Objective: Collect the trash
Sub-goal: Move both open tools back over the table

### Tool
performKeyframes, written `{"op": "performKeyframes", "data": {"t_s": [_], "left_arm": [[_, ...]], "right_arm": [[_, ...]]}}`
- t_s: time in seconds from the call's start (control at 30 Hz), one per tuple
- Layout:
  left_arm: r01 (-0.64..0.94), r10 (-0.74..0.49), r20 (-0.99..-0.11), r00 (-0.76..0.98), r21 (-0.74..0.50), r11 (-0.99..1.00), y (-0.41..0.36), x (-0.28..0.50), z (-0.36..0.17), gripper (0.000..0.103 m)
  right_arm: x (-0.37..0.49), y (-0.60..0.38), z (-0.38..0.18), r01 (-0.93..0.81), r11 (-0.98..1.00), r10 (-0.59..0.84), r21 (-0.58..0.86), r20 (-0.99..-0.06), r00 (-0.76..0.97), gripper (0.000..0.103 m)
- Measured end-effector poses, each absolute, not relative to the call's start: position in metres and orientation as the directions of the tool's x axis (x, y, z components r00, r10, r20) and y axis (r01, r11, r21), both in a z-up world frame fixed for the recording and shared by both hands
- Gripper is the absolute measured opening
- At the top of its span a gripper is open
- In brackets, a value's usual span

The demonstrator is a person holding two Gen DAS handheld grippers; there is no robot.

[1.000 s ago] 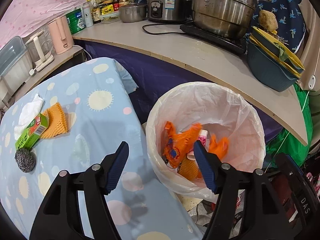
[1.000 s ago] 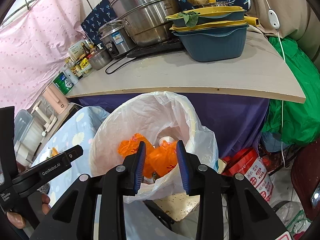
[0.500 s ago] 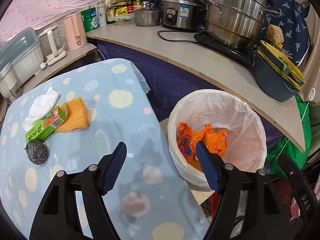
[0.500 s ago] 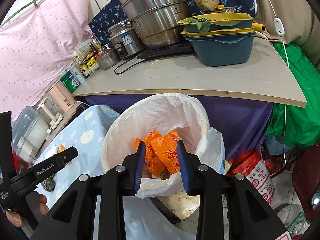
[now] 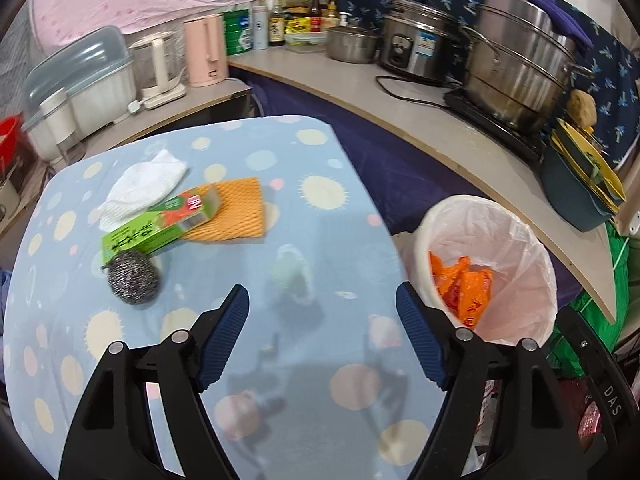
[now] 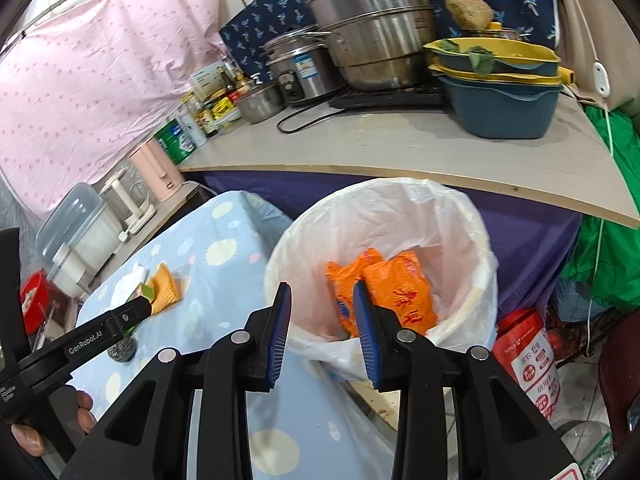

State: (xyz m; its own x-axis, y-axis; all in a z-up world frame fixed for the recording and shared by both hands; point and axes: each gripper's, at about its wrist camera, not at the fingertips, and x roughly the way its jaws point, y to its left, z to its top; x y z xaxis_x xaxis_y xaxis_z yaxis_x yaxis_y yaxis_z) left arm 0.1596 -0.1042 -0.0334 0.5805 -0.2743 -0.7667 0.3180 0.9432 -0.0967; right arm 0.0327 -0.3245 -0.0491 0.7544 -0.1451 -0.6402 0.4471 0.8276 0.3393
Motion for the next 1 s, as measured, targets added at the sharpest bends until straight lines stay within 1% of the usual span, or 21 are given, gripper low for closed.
{"op": "performKeyframes", "data": {"t_s": [0.17, 0.33, 0.53, 0.6, 0.73, 0.83, 1.0], "left_arm": [[0.253, -0.238, -0.773, 0.588, -0.103, 0.962, -0.066, 0.167, -0.038, 0.072], [0.169, -0.195, -0.779, 0.596, -0.115, 0.979, -0.024, 0.177, -0.044, 0.077], [0.096, -0.150, -0.787, 0.598, -0.115, 0.989, 0.015, 0.188, -0.051, 0.079], [0.075, -0.136, -0.792, 0.595, -0.113, 0.991, 0.026, 0.191, -0.055, 0.079], [0.042, -0.114, -0.800, 0.589, -0.111, 0.993, 0.043, 0.199, -0.062, 0.081], [0.009, -0.097, -0.804, 0.586, -0.113, 0.993, 0.052, 0.205, -0.067, 0.086], [-0.021, -0.084, -0.815, 0.574, -0.117, 0.993, 0.060, 0.217, -0.078, 0.087]], "right_arm": [[0.050, -0.295, -0.050, 0.396, 0.856, -0.101, 0.331, -0.645, 0.757, 0.032], [0.068, -0.263, -0.052, 0.345, 0.881, -0.057, 0.324, -0.653, 0.756, 0.032], [0.090, -0.228, -0.059, 0.295, 0.903, -0.013, 0.313, -0.667, 0.745, 0.032], [0.097, -0.217, -0.061, 0.280, 0.909, 0.000, 0.308, -0.672, 0.740, 0.032], [0.109, -0.202, -0.065, 0.256, 0.917, 0.022, 0.306, -0.679, 0.733, 0.037], [0.120, -0.191, -0.069, 0.235, 0.924, 0.040, 0.302, -0.687, 0.726, 0.037], [0.139, -0.179, -0.076, 0.209, 0.933, 0.063, 0.295, -0.701, 0.710, 0.038]]}}
